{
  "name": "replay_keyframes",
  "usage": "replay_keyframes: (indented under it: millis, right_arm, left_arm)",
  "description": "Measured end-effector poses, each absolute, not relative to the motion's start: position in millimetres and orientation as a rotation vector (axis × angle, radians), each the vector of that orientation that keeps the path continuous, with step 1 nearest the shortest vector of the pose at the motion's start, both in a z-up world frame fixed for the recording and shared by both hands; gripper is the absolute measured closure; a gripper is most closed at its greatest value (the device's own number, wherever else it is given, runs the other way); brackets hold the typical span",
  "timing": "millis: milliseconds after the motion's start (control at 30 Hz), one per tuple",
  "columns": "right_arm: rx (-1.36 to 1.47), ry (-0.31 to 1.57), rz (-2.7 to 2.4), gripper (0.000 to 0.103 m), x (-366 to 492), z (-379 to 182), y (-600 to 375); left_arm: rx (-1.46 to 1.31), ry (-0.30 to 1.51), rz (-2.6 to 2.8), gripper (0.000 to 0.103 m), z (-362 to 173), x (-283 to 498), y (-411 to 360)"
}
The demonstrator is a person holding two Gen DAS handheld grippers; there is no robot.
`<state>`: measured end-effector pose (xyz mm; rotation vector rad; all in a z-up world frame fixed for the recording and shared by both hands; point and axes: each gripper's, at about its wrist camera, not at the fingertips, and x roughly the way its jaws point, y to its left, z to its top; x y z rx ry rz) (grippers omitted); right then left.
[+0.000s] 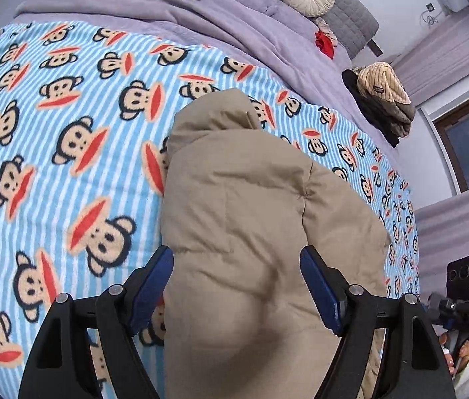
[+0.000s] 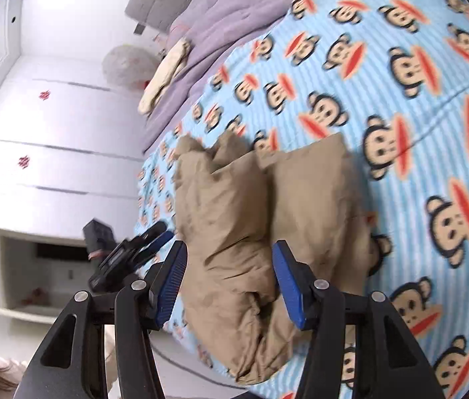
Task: Fold large clothes
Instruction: 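Fold the lifted edge over the jacket and open both tools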
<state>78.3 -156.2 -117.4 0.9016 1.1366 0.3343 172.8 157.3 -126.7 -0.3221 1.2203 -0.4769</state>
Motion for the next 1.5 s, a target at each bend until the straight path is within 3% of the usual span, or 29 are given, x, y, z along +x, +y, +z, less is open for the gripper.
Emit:
replay_keyframes:
  millis: [100, 200, 300, 333, 467, 700, 1233, 1267, 1300, 1500]
  right_arm:
    - [0.851, 1.22, 0.311, 0.045, 103, -151, -141]
    - [1.062, 1.227, 0.292, 0.043, 119, -199, -134]
    - [1.028, 1.209, 0.32, 0.085, 117, -197, -127]
    - [0.949, 1.225, 0.287, 0.087, 122, -191, -120]
    - [0.7, 1.307, 0.134, 0.088, 92, -186, -142]
    - [0.767, 1.317, 0.049, 0.088, 66, -208, -181]
    - [0.549, 1.304, -0.054, 0.083, -1, -115, -161]
    - [0.541, 1.304, -0.052, 0.083, -6, -110, -159]
    - [0.531, 1.303, -0.049, 0.083, -10, -104, -156]
    - [0.48, 1.299, -0.049, 0.083, -25, -79, -140]
  left_arm:
    - [-0.292, 1.22, -0.464, 0.024, -125, 188, 144]
    - [-0.236, 1.24, -0.441, 0.024, -130, 190, 132]
    - [-0.124, 1.257, -0.416, 0.024, -138, 188, 111]
    - [-0.094, 1.261, -0.416, 0.024, -140, 187, 102]
    - [-0.017, 1.266, -0.443, 0.024, -143, 178, 64]
    - [0.114, 1.226, -0.448, 0.024, -116, 147, 49]
    - [0.045, 1.209, -0.361, 0.019, -56, 68, 117]
    - [0.051, 1.206, -0.35, 0.005, -53, 64, 119]
    - [0.052, 1.203, -0.335, 0.0, -50, 60, 122]
    - [0.027, 1.177, -0.282, 0.0, -33, 44, 136]
